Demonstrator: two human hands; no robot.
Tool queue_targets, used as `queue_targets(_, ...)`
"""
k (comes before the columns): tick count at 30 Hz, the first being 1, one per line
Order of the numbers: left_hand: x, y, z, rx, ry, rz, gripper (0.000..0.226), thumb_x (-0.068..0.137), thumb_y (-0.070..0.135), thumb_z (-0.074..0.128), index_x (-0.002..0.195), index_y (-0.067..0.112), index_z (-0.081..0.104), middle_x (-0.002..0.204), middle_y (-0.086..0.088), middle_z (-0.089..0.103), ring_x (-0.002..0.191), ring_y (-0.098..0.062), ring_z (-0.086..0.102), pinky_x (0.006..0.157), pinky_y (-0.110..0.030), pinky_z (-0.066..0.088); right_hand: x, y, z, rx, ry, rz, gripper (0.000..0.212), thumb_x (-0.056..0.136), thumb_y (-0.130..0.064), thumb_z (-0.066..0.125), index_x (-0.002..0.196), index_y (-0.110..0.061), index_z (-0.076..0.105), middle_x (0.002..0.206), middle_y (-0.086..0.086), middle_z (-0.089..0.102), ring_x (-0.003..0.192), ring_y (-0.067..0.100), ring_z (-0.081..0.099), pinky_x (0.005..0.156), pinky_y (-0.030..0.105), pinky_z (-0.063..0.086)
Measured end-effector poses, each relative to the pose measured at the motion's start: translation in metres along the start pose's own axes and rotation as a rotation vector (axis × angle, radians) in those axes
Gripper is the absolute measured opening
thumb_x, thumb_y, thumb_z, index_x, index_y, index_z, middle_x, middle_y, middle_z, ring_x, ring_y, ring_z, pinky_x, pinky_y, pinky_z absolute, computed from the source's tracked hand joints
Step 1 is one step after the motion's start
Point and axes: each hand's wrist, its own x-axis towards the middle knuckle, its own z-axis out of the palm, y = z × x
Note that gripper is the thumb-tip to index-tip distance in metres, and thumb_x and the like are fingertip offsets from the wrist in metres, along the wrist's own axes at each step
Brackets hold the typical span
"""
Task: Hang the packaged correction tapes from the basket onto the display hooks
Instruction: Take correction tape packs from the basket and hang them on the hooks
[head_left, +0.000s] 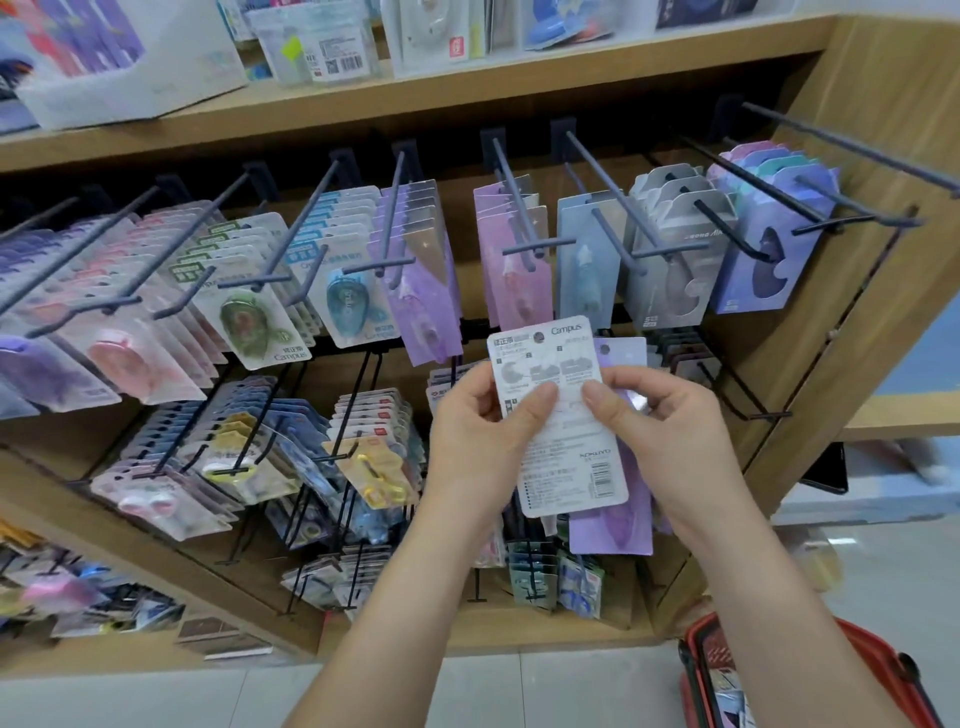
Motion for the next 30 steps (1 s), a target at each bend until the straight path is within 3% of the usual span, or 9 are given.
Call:
queue_targets(4,-0.007,0.002,-0.012,0.038,0.151,0.302,0.014,0.086,0.009,0.072,0.093,0.021,0.074,0.088,0.002,0.075,0.084,-0.013,0.071,0.072,-0.031,0.058,0.005,0.003,-0.002,-0.237,0.126,-0.011,0.011,0.092,-0.024,0.067,0.084,-0.028,0.074,0.086,-0.012,0.074,0.087,0.004,0.066,0.08,0.025,0.052)
queue_targets(8,-0.005,-0.016,-0.031,0.853,0.224,1.021,0.028,0.085,0.001,0.063,0.098,0.022,0.076,0.085,-0.002,0.065,0.077,-0.022,0.056,0.068,-0.034,0.045,-0.002,-0.004,0.004,-0.12,0.109,0.076,0.044,0.085,-0.061,0.051,0.075,-0.028,0.079,0.075,0.003,0.074,0.076,0.014,0.065,0.067,0.029,0.046)
queue_targets(10,-0.008,-0.025,-0.033,1.106,0.215,1.083,0.03,0.085,0.005,0.057,0.1,0.022,0.076,0.086,-0.003,0.065,0.078,-0.024,0.052,0.068,-0.037,0.042,-0.007,-0.011,0.009,0.038,-0.067,0.12,0.046,0.08,-0.057,0.052,0.084,-0.021,0.08,0.085,0.003,0.078,0.079,0.016,0.072,0.069,0.032,0.056)
queue_targets(12,-0.013,-0.03,-0.033,1.188,0.218,1.041,0.029,0.088,0.01,0.057,0.106,0.022,0.077,0.089,-0.002,0.065,0.082,-0.022,0.049,0.072,-0.036,0.039,-0.008,-0.014,0.014,0.093,-0.161,0.084,0.029,0.085,-0.033,0.064,0.098,-0.012,0.078,0.097,0.01,0.077,0.09,0.026,0.074,0.083,0.039,0.058)
queue_targets(15,-0.018,-0.033,-0.033,1.244,0.157,0.958,0.038,0.087,0.013,0.053,0.119,0.023,0.071,0.102,-0.002,0.063,0.091,-0.024,0.051,0.078,-0.038,0.04,-0.005,-0.008,0.016,0.106,-0.092,0.081,0.019,0.091,-0.005,0.063,0.105,-0.008,0.075,0.101,0.012,0.077,0.091,0.028,0.074,0.085,0.041,0.056)
queue_targets(19,-0.023,-0.013,-0.039,0.831,0.036,0.657,0.052,0.076,0.001,0.048,0.115,0.027,0.069,0.113,0.011,0.057,0.109,-0.014,0.055,0.096,-0.024,0.042,-0.001,-0.007,0.014,-0.006,-0.086,0.023,0.021,0.091,-0.002,0.063,0.098,-0.017,0.076,0.097,0.005,0.078,0.09,0.023,0.074,0.082,0.039,0.058)
queue_targets(22,-0.018,0.013,-0.049,0.739,0.097,0.501,0.038,0.087,0.018,0.056,0.121,0.03,0.066,0.119,0.023,0.055,0.117,0.004,0.049,0.1,-0.009,0.034,0.002,-0.008,0.01,-0.058,-0.125,-0.013,0.022,0.088,-0.002,0.067,0.095,-0.022,0.075,0.095,-0.001,0.078,0.088,0.016,0.074,0.077,0.03,0.058)
queue_targets(27,-0.006,0.02,-0.054,1.095,-0.162,0.25,0.054,0.082,0.05,0.072,0.132,0.037,0.056,0.122,0.014,0.055,0.119,-0.01,0.05,0.103,-0.036,0.041,0.004,-0.012,0.017,-0.215,-0.196,-0.077,0.02,0.085,-0.006,0.073,0.097,-0.021,0.076,0.103,-0.004,0.076,0.099,0.016,0.071,0.092,0.042,0.056)
queue_targets(30,-0.006,0.02,-0.055,0.922,-0.182,0.07,0.029,0.079,0.043,0.079,0.098,0.037,0.057,0.098,0.012,0.065,0.094,-0.012,0.062,0.084,-0.04,0.052,0.006,-0.01,0.024,-0.217,-0.176,-0.098,0.018,0.081,-0.01,0.076,0.088,-0.026,0.076,0.096,-0.007,0.077,0.091,0.008,0.07,0.09,0.039,0.057)
